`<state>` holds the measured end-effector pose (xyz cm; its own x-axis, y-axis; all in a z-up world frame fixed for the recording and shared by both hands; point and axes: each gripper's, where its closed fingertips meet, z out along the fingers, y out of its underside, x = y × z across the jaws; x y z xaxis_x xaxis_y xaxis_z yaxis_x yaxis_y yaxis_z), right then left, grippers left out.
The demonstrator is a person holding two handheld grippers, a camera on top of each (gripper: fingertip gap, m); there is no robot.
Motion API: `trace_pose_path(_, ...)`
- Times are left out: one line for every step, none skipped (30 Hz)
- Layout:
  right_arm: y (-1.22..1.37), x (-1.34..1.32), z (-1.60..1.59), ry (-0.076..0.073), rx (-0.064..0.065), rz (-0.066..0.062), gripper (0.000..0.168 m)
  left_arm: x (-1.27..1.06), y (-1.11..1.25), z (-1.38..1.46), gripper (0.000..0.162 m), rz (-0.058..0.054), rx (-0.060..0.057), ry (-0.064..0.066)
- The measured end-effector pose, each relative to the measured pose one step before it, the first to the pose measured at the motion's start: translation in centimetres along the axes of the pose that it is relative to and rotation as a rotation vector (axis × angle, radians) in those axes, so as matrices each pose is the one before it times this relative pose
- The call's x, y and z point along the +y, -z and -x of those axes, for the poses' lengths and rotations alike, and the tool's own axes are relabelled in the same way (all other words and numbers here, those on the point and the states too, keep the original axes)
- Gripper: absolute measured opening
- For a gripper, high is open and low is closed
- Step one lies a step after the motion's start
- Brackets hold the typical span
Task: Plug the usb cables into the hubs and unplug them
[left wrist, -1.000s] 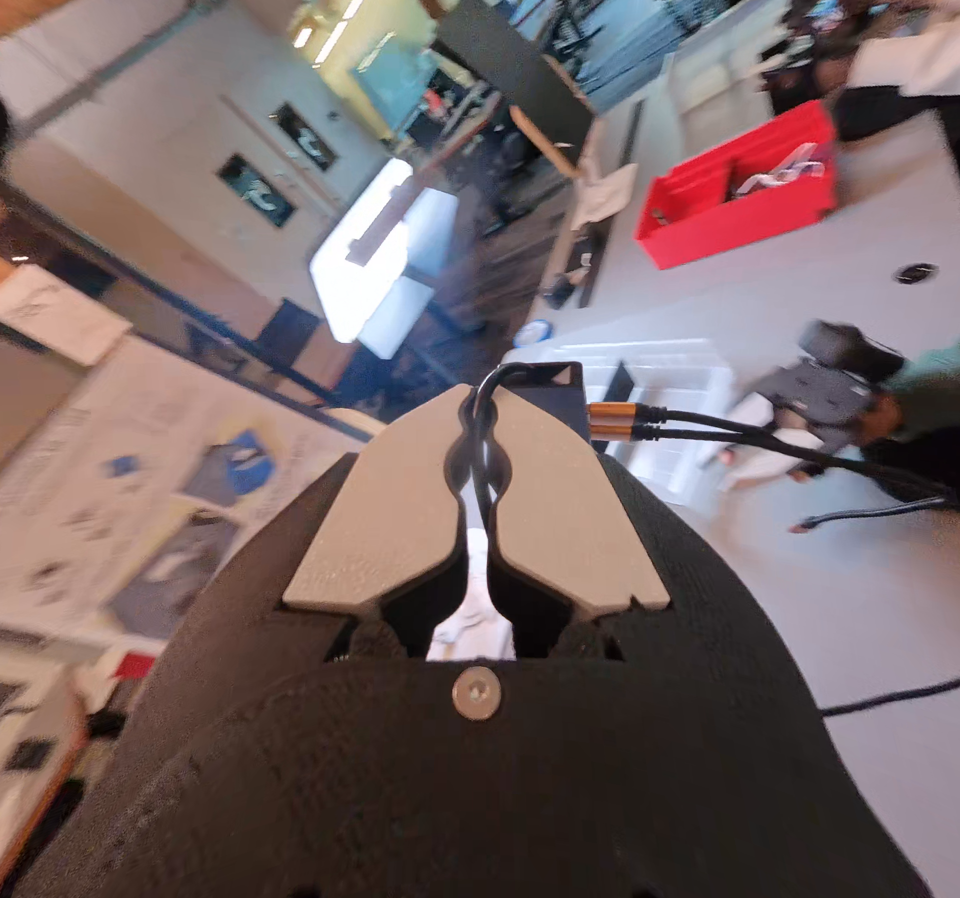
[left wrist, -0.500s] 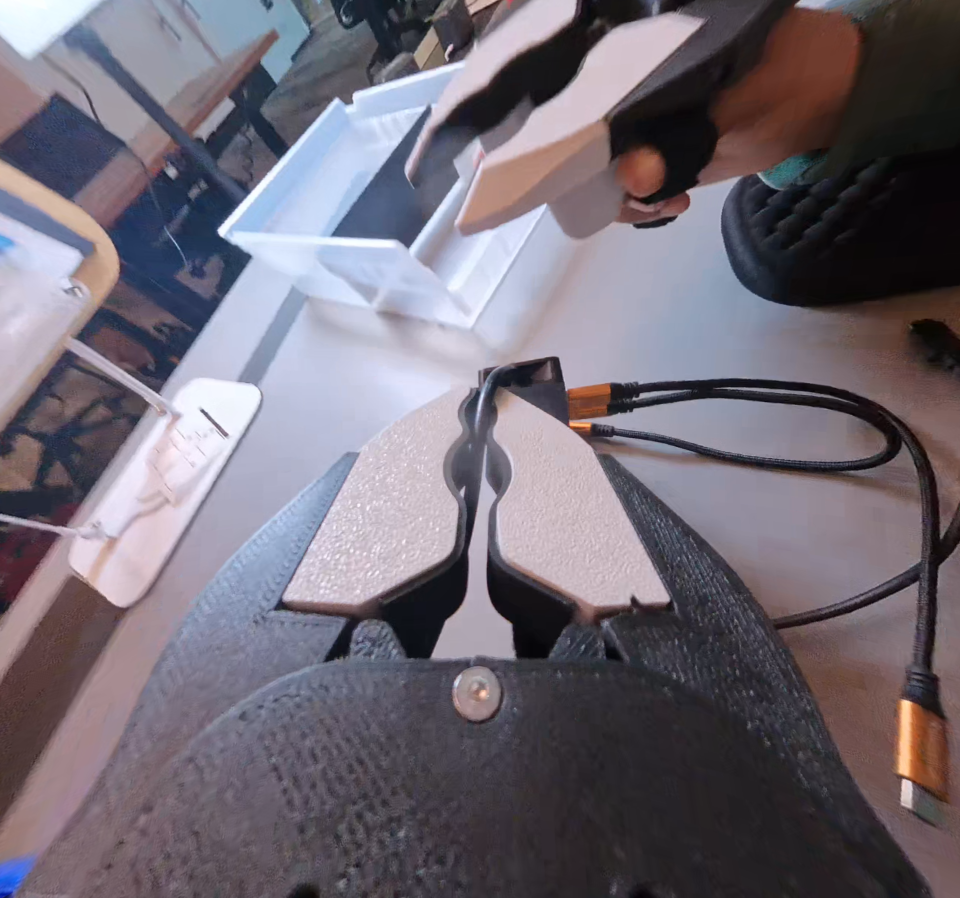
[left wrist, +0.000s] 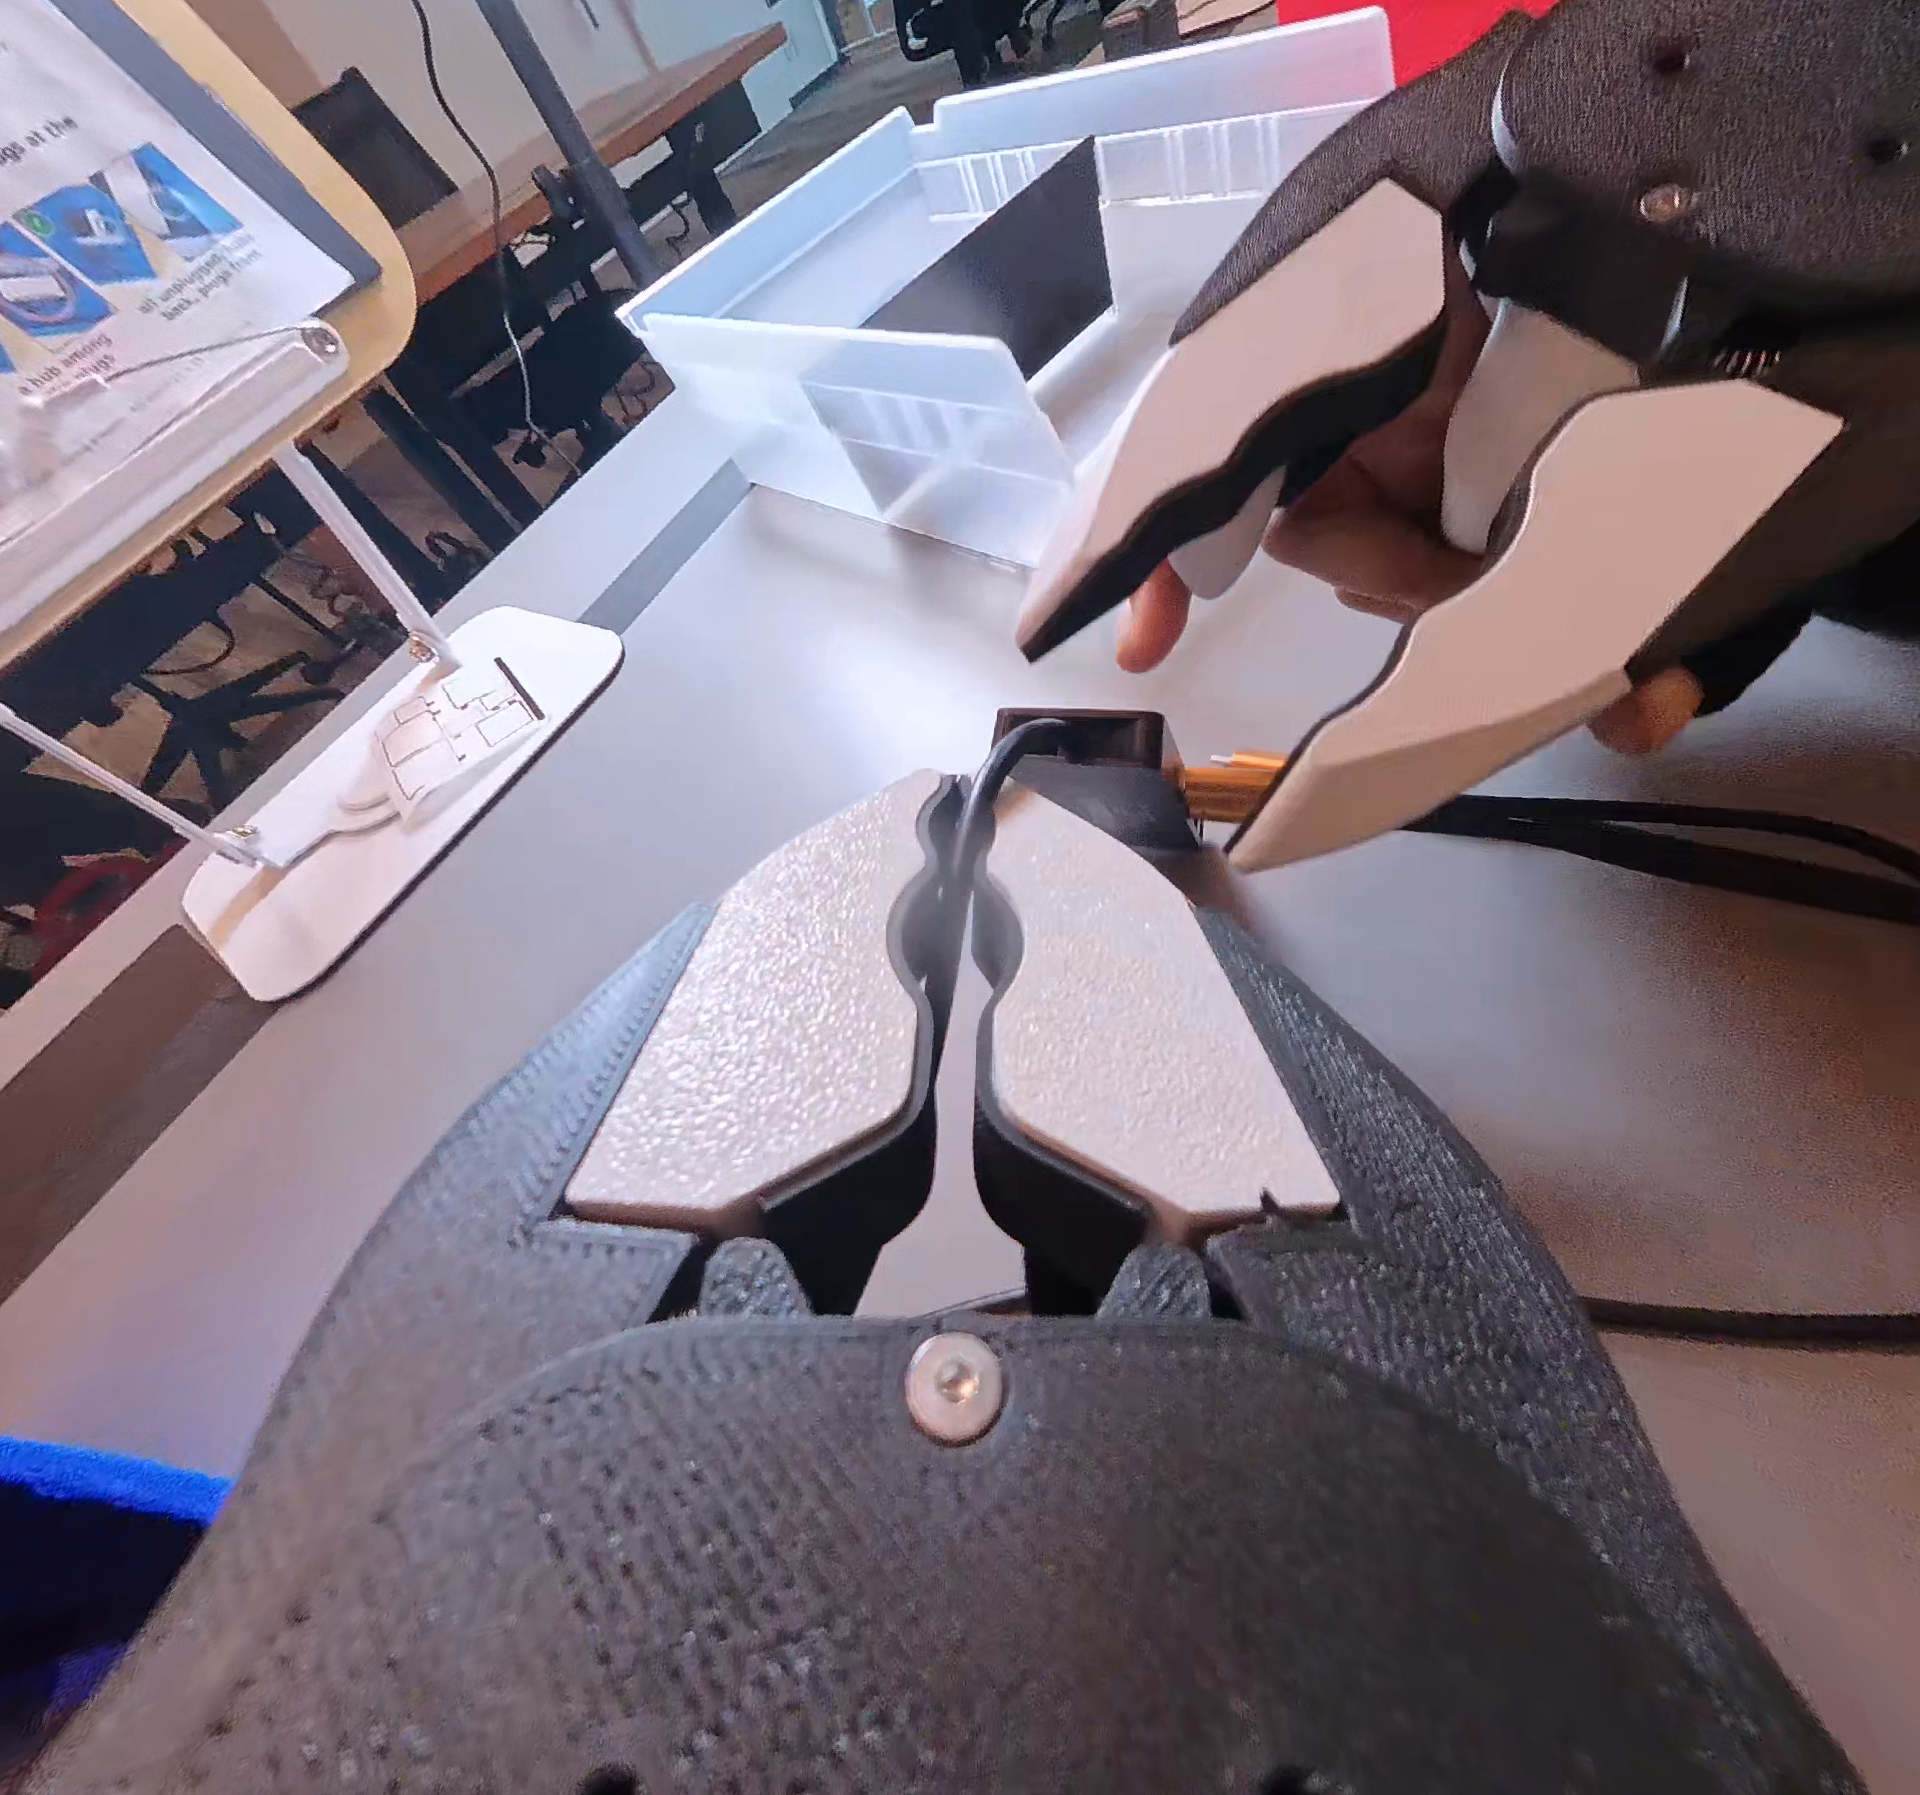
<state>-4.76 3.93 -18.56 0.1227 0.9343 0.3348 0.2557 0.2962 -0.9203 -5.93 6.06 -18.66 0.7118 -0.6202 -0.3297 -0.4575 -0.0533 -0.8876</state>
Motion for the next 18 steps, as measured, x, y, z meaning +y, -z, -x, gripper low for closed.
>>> trace_pose_path(-0.324,0.529,0.019,0.0022,-0.0018,0.0208,0.049,0.326,-0.164,0.084,0.000,0.0048,0.0024,0.0085)
trace_pose_path(-0.291,0.568,-0.140,0.0095,0.0099,0.0230,0.048,0.219,-0.123,-0.074,0.000,-0.0032,0.0090,0.0048)
trace_pose_path(-0.210,0.535,-0.159,0.0162,0.0138,0.0217,0.048,0.062,-0.066,-0.195,0.000,-0.0088,0.0122,-0.0001)
trace_pose_path(-0.115,0.338,-0.060,0.0134,0.0082,0.0138,0.048,0.081,-0.050,-0.080,0.000,0.0032,0.0013,0.0036)
trace_pose_path(-0.037,0.163,-0.103,0.0081,0.0112,0.0087,0.046,-0.067,0.001,-0.165,0.000,0.0003,0.0076,0.0037)
trace_pose_path(-0.003,0.165,-0.298,0.0058,0.0228,0.0130,0.039,-0.149,-0.003,-0.195,0.000,-0.0058,0.0107,0.0043)
trace_pose_path(0.020,0.135,-0.257,0.0093,0.0184,0.0121,0.034,-0.103,-0.005,-0.268,0.000,-0.0070,0.0168,0.0051)
trace_pose_path(0.038,-0.001,0.002,0.0088,0.0009,0.0000,0.033,-0.092,0.005,-0.283,0.000,-0.0095,0.0207,0.0112)
trace_pose_path(0.045,0.022,-0.033,0.0024,0.0042,-0.0007,0.033,-0.056,-0.016,-0.285,0.000,-0.0098,0.0255,0.0161)
trace_pose_path(0.029,0.081,-0.052,0.0028,0.0062,0.0025,0.033,0.053,-0.027,-0.245,0.000,-0.0040,0.0251,0.0176)
trace_pose_path(0.000,0.119,-0.051,0.0082,0.0078,0.0066,0.033,0.093,-0.036,-0.154,0.000,0.0000,0.0209,0.0170)
trace_pose_path(-0.012,0.121,-0.045,0.0144,0.0083,0.0099,0.033,0.055,-0.006,-0.140,0.000,-0.0012,0.0186,0.0121)
trace_pose_path(0.001,0.056,0.022,0.0205,0.0039,0.0088,0.033,0.066,0.021,-0.146,0.000,0.0021,0.0177,0.0084)
trace_pose_path(0.020,-0.013,0.075,0.0233,0.0010,0.0040,0.033,-0.018,0.066,-0.123,0.000,0.0003,0.0165,0.0037)
trace_pose_path(0.063,-0.124,0.027,0.0189,0.0025,-0.0016,0.032,-0.146,0.089,-0.150,0.000,-0.0077,0.0156,0.0012)
trace_pose_path(0.092,-0.183,-0.016,0.0136,0.0041,-0.0031,0.032,-0.272,0.104,-0.202,0.000,-0.0146,0.0166,0.0037)
trace_pose_path(0.089,-0.140,-0.121,0.0081,0.0118,-0.0012,0.032,-0.314,0.086,-0.212,0.007,-0.0130,0.0162,0.0101)
trace_pose_path(0.066,0.044,-0.217,0.0025,0.0165,0.0078,0.032,-0.386,0.117,-0.249,0.016,-0.0100,0.0180,0.0180)
